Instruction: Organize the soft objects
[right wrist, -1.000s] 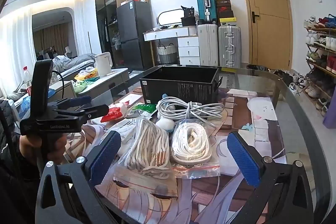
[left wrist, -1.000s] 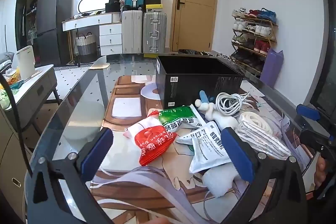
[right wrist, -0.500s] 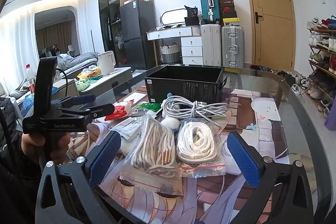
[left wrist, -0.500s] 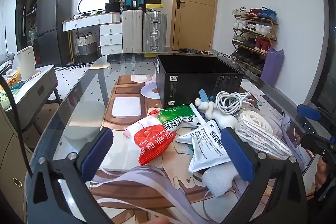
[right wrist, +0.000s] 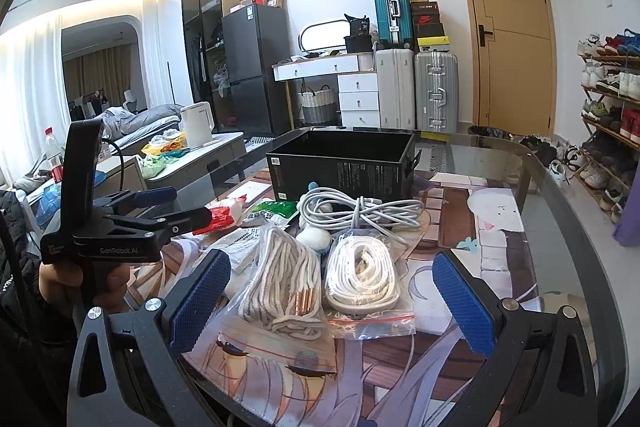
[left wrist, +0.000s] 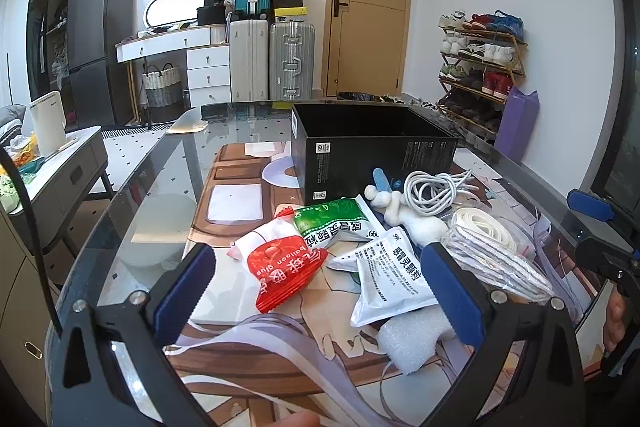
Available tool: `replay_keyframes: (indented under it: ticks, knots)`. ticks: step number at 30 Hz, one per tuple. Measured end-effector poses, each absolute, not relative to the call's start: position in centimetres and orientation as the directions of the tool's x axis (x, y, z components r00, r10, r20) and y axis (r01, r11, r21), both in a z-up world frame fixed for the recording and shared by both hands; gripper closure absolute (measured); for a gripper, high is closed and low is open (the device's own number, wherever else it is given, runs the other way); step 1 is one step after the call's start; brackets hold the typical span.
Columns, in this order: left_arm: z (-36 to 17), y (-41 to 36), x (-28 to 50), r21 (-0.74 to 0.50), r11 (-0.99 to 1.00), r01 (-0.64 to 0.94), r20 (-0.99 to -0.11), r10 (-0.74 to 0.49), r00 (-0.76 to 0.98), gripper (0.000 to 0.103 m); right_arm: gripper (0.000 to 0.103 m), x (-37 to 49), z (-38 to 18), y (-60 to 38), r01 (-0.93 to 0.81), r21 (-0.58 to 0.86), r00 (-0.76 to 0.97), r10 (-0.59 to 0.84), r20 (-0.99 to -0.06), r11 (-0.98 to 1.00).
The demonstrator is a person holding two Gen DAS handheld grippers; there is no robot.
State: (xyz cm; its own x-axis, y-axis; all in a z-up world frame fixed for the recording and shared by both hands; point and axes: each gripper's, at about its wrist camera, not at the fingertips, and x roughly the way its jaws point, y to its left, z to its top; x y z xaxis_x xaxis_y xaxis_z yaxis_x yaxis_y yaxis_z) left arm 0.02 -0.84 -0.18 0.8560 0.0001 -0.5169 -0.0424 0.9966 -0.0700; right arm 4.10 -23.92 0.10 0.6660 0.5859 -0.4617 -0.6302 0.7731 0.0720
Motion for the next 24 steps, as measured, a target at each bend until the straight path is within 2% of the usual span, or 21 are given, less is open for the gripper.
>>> replay_keyframes:
  ticks: [24]
  knots:
    - [-0.64, -0.72, 0.18, -0.061, 0.997, -0.054, -0.523, 0.014, 0.852, 0.0, 0.0, 4.25, -0.17, -23.88, -0.633, 0.073, 0.66, 0.586, -0.469, 0.771]
